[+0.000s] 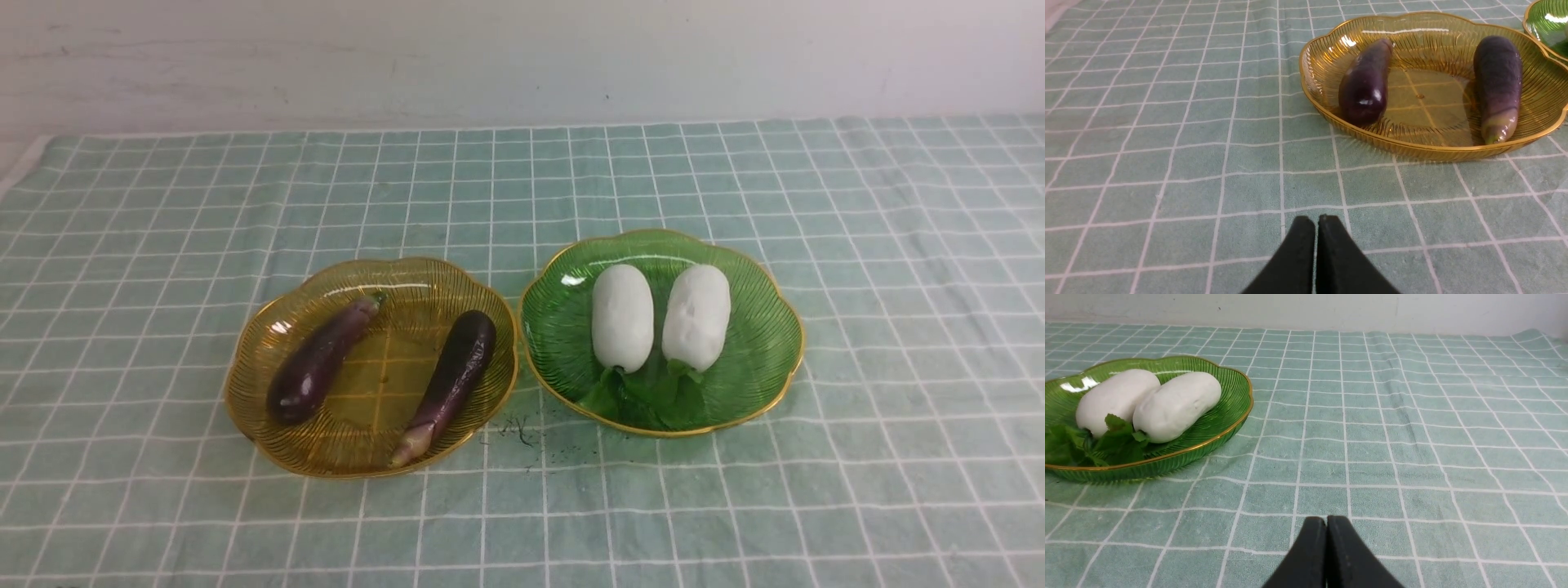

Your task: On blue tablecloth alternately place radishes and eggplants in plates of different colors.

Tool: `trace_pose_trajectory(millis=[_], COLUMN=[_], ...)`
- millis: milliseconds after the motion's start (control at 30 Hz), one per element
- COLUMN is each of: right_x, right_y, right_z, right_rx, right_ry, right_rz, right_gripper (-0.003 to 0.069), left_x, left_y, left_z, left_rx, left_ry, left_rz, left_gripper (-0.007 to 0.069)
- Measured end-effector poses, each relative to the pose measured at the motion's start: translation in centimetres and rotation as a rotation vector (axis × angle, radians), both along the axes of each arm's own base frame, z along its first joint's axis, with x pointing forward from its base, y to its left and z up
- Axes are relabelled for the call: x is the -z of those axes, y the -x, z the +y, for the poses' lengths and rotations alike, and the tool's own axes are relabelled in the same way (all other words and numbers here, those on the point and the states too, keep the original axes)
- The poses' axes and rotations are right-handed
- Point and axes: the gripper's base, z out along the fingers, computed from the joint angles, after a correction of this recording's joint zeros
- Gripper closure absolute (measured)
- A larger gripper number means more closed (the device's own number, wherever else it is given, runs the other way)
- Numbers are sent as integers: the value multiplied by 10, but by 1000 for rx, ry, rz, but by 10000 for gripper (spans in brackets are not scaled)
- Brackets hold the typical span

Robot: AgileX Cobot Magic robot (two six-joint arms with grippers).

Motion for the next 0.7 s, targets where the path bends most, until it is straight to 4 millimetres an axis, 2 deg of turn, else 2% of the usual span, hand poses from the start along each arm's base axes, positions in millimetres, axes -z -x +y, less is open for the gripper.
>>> trace_pose_trajectory(millis=[700], right_x=[0], right_y=[0], right_z=[0], right_rx=[-2], right_ry=[10], right_rz=[0], right_gripper=[673], left_x=[0], left_y=[0], left_z=[0], left_rx=[0], left_ry=[0], left_rz=[0], left_gripper=[632])
